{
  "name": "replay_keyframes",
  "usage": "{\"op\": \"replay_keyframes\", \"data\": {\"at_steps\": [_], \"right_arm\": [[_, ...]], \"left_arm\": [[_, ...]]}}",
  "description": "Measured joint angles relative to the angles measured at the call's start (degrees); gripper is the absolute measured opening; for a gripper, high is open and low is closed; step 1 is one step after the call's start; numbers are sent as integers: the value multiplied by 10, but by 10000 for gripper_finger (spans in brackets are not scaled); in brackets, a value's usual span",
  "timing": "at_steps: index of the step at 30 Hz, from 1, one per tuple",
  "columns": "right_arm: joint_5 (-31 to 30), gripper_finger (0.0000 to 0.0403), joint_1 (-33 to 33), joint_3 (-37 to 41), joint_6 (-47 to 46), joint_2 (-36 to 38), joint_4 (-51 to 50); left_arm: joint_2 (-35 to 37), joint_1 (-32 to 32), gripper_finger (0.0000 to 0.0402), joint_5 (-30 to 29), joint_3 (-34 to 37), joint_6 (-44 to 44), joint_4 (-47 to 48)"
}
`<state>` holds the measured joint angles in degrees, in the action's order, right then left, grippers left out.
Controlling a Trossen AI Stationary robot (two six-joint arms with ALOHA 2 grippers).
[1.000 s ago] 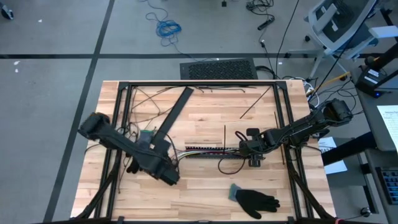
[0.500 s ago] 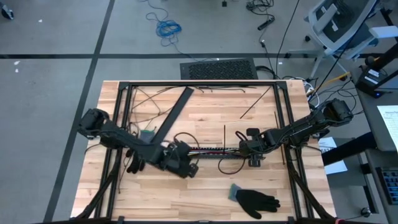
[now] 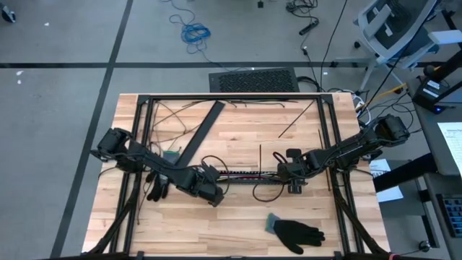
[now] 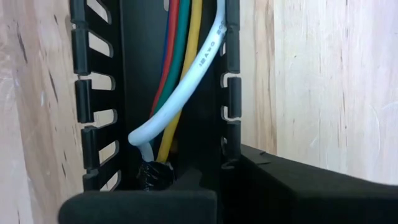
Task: Ziptie cables
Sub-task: Put the ziptied cable wires into the cable duct
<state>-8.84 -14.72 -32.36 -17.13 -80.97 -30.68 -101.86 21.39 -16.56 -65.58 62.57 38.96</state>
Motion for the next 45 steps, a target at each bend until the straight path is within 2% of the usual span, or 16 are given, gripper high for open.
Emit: {"op": "replay_keyframes", "data": {"at_steps": [10, 15, 19, 24, 27, 31, 35, 40, 42, 45], "right_arm": [[0, 0, 0, 0, -7, 0, 2], [9, 0, 0, 0, -6, 0, 2], [7, 0, -4, 0, -3, 0, 2], [9, 0, -7, 0, 2, 0, 4], [10, 0, -7, 0, 1, 0, 5], [13, 0, -7, 0, 3, 0, 6], [15, 0, -7, 0, 7, 0, 7], [17, 0, -7, 0, 9, 0, 8], [17, 0, -7, 0, 9, 0, 9], [17, 0, -7, 0, 9, 0, 9]], "left_arm": [[0, -32, 0, -56, 17, -34, 66], [0, -50, 0, -20, 62, -23, 68], [12, -60, 0, 6, 63, -12, 74], [31, -57, 0, -65, 55, -30, 92], [33, -78, 0, -76, 56, -36, 107], [57, -97, 0, -83, 56, -45, 90], [87, -111, 0, -141, 56, -45, 88], [148, -125, 0, -164, 55, -44, 100], [175, -123, 0, -163, 55, -37, 87], [202, -99, 0, -123, 55, -38, 85]]}}
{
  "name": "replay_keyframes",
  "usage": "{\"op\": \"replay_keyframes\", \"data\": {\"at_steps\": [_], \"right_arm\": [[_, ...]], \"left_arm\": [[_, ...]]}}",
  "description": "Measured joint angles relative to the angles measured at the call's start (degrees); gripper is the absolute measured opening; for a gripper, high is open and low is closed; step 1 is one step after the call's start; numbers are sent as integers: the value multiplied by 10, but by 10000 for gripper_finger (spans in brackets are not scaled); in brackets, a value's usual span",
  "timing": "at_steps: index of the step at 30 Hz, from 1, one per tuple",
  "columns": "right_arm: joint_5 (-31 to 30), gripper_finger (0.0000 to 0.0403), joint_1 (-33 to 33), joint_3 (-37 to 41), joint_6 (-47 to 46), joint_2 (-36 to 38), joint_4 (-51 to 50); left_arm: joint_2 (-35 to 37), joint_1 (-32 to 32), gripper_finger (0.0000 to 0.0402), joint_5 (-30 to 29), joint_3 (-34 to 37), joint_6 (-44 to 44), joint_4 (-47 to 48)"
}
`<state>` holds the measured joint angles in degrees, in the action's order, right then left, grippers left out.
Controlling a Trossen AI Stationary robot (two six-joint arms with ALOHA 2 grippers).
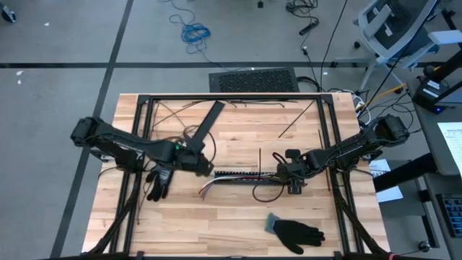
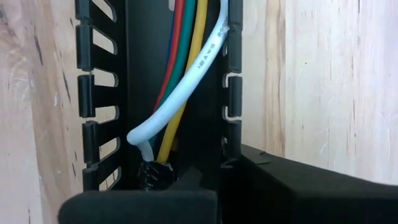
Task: Ziptie cables
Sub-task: Put the ziptied cable wires into the cable duct
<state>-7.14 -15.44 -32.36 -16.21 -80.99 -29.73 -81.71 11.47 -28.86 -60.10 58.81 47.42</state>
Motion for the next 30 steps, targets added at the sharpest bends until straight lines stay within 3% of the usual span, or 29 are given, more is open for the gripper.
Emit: {"op": "replay_keyframes", "data": {"at_steps": [8, 11, 15, 19, 26, 30], "right_arm": [[1, 0, -1, 1, -6, 0, 9], [1, 0, -1, 1, -7, 0, 12], [1, 0, -1, 1, -7, 0, 11], [0, 0, -1, 1, -11, 0, 12], [0, 0, -1, 1, -9, 0, 12], [-1, 0, -1, 1, -9, 0, 12]], "left_arm": [[-51, 91, 0, 40, 14, 12, -178], [-95, 93, 0, 57, 15, 32, -230], [-170, 94, 0, 149, 16, 42, -282], [-185, 106, 0, 151, 6, 54, -328], [-187, 131, 0, 139, 7, 86, -237], [-187, 134, 0, 81, 7, 122, -161]]}}
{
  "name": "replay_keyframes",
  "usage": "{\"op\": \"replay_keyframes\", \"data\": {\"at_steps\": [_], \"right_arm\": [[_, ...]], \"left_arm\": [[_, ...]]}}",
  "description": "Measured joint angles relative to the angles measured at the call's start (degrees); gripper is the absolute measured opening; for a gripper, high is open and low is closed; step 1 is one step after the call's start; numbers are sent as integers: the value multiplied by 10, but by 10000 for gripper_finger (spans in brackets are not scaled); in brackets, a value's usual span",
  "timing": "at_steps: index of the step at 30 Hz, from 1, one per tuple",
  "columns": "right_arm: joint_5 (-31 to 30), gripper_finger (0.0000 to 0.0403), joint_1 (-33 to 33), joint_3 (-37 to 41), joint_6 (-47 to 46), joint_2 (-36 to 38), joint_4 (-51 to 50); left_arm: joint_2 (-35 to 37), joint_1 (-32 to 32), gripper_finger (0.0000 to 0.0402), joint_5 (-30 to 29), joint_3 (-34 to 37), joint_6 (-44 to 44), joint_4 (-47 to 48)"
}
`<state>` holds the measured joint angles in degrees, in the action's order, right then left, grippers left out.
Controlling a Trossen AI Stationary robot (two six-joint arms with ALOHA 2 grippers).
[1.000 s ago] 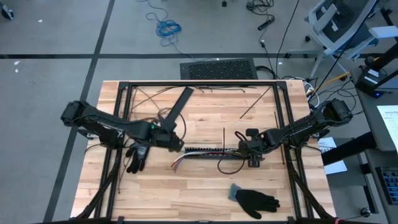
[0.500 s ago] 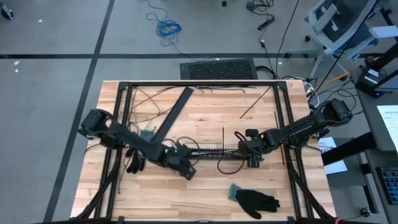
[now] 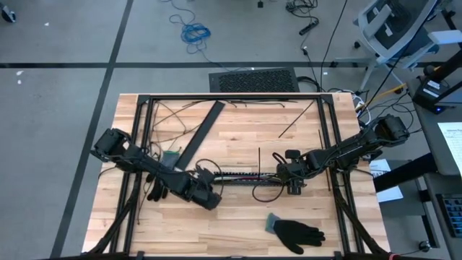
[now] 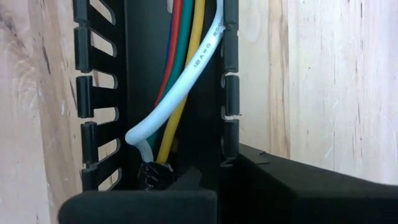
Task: Ziptie cables
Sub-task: Put the ziptied cable wires into the cable duct
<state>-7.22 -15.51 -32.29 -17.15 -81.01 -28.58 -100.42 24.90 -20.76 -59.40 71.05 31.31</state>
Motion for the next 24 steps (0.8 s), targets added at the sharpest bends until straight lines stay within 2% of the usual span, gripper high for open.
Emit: {"op": "replay_keyframes", "data": {"at_steps": [4, 10, 16, 24], "right_arm": [[-1, 0, 0, 0, -2, 0, 0], [-1, 0, 0, 0, -4, 0, 1], [-2, 0, 0, 0, -8, 0, 1], [-2, 0, 0, 0, -8, 0, 2]], "left_arm": [[-4, -13, 0, -61, 0, 22, 35], [-16, -26, 0, -87, 0, 22, 40], [-16, -44, 0, -126, -1, 21, 96], [-16, -67, 0, -205, -57, 16, 198]]}}
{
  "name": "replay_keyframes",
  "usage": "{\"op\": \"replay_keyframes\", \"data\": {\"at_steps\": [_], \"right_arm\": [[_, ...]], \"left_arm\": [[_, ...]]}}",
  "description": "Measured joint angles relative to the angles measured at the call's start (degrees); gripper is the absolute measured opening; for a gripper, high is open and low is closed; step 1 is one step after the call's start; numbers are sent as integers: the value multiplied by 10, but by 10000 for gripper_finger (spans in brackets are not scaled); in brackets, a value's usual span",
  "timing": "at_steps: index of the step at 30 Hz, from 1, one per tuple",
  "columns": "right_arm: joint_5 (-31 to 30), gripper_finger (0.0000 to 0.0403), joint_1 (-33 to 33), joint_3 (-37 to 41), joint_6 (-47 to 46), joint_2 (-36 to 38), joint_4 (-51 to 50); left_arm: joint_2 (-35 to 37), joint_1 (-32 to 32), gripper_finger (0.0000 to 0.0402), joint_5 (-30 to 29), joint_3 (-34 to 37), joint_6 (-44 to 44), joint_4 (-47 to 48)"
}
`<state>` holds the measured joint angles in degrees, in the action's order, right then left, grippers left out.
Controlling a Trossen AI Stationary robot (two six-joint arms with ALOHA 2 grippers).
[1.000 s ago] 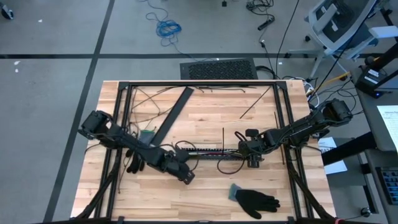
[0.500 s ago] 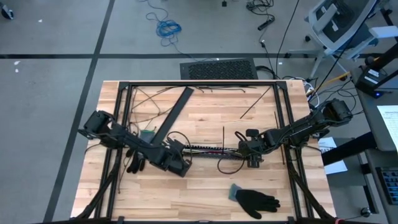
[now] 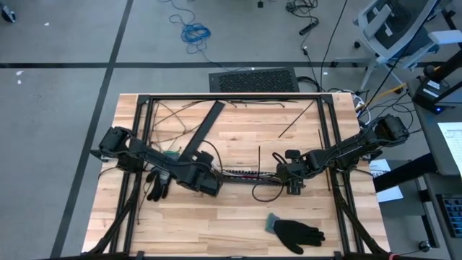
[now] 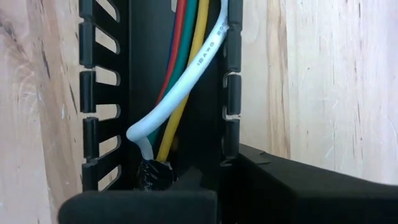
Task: Ziptie cables
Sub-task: Put the ziptied cable wires into the cable duct
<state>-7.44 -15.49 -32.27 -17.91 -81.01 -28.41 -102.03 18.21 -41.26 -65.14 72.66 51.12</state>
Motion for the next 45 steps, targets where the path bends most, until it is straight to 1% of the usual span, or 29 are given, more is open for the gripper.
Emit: {"op": "replay_keyframes", "data": {"at_steps": [3, 7, 14, 16, 20, 23, 26, 27, 28, 30, 34, 36, 37, 39, 41, 45], "right_arm": [[0, 0, 0, 0, 2, 0, 0], [0, 0, 0, 0, 5, 0, 0], [0, 0, 0, 0, 6, 0, 0], [-1, 0, 0, 0, 6, 0, 0], [-1, 0, 0, 0, 6, 0, 0], [-2, 0, 0, 0, 6, 0, 0], [-2, 0, 0, 0, 6, 0, 0], [-2, 0, 0, 0, 6, 0, 0], [-2, 0, 0, 0, 6, 0, 0], [-2, 0, 0, 0, 6, 0, 0], [-2, 0, 0, 0, 6, 0, 0], [-2, 0, 0, 0, 6, 0, 0], [-2, 0, 0, 0, 6, 0, 0], [-2, 0, 0, 0, 5, 0, 0], [-3, 0, 1, 0, 5, 0, 0], [-3, 0, 1, 0, 0, 0, 0]], "left_arm": [[2, -6, 0, -24, -20, -13, 4], [3, -5, 0, -24, -31, -26, 5], [3, 28, 0, 52, -24, -15, 9], [3, 45, 0, 69, -24, 12, 28], [-3, 92, 0, 110, -10, 104, 94], [-7, 128, 0, 168, 10, 180, 152], [-6, 157, 0, 228, 21, 236, 175], [-3, 162, 0, 233, 20, 248, 174], [4, 164, 0, 231, 12, 256, 173], [24, 163, 0, 189, -15, 258, 167], [58, 161, 0, 47, -79, 249, 165], [71, 161, 0, -22, -96, 230, 158], [74, 160, 0, -44, -96, 221, 153], [68, 154, 0, -53, -90, 212, 144], [61, 143, 0, -51, -69, 213, 114], [62, 119, 0, -44, -19, 165, -27]]}}
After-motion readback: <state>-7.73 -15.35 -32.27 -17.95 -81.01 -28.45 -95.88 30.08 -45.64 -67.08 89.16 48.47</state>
